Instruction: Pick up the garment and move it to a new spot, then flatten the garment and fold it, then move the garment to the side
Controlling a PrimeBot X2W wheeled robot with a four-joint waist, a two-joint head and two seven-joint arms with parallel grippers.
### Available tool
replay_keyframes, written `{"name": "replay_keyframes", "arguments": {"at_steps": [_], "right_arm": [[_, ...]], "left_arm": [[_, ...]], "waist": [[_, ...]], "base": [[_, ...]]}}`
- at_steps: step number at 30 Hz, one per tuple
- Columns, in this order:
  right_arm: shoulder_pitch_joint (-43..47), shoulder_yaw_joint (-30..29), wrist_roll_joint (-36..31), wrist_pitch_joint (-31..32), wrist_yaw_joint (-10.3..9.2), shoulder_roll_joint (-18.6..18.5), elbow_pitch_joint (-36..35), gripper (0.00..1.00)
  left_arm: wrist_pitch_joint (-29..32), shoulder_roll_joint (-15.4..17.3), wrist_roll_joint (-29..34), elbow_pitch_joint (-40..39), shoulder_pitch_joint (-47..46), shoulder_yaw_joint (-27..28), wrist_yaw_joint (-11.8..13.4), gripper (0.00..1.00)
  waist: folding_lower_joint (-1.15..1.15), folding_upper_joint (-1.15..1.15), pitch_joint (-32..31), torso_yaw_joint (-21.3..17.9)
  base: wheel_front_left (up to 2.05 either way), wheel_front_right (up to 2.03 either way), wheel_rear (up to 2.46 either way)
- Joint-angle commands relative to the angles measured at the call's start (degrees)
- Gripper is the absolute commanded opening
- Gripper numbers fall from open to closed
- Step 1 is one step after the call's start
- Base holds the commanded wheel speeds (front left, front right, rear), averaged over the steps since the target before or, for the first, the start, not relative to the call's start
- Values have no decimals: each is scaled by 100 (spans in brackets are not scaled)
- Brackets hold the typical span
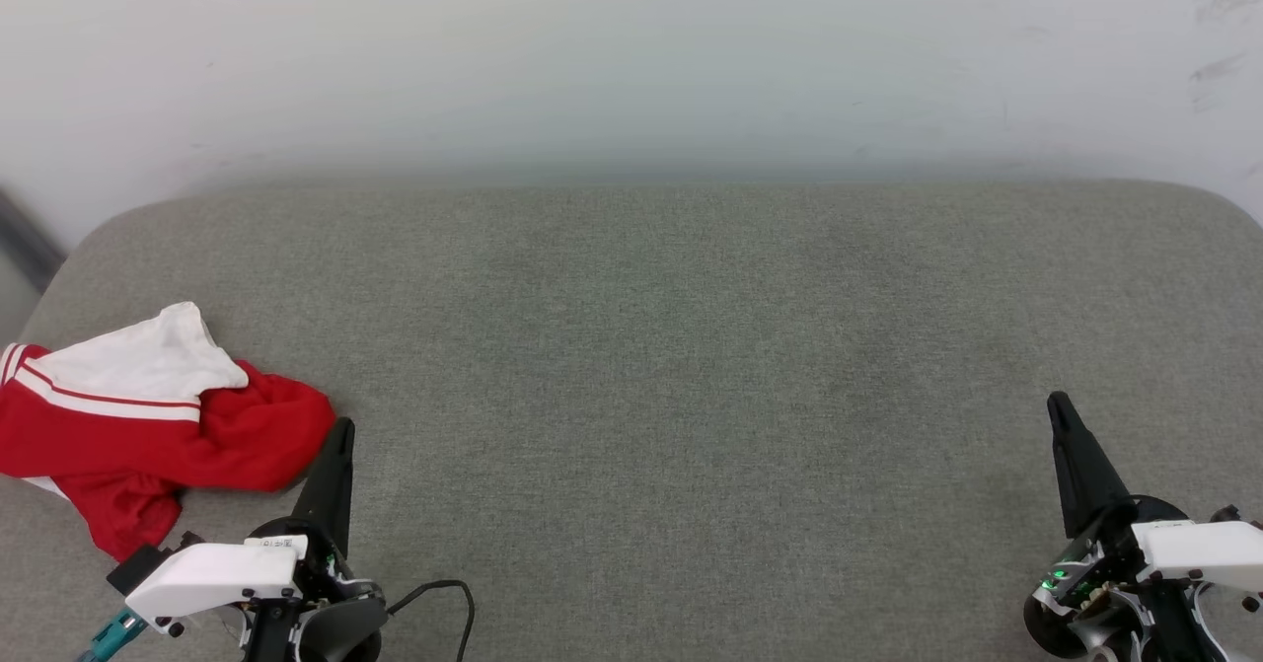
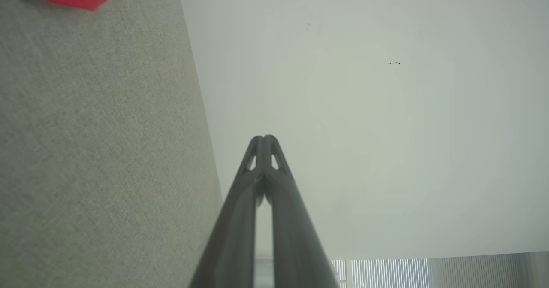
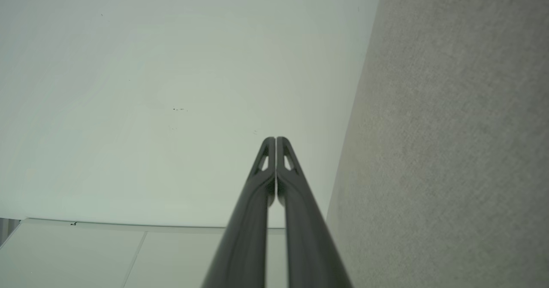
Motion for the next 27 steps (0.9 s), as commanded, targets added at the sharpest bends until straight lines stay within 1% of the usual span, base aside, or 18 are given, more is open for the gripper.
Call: {"name": "replay_keyframes", "arguments": {"at_steps": [1,27], "right_arm": [[-71,3,-24,-3,-2,22,5,0],[-72,3,-24,-3,-2,23,5,0]], "left_arm": [[10,-9,3,-21,-45,12,-13,0],[10,-9,3,-21,-45,12,-13,0]], "waist": [[0,0,0,0],[0,0,0,0]], "base": [[0,0,0],[0,0,0]]}}
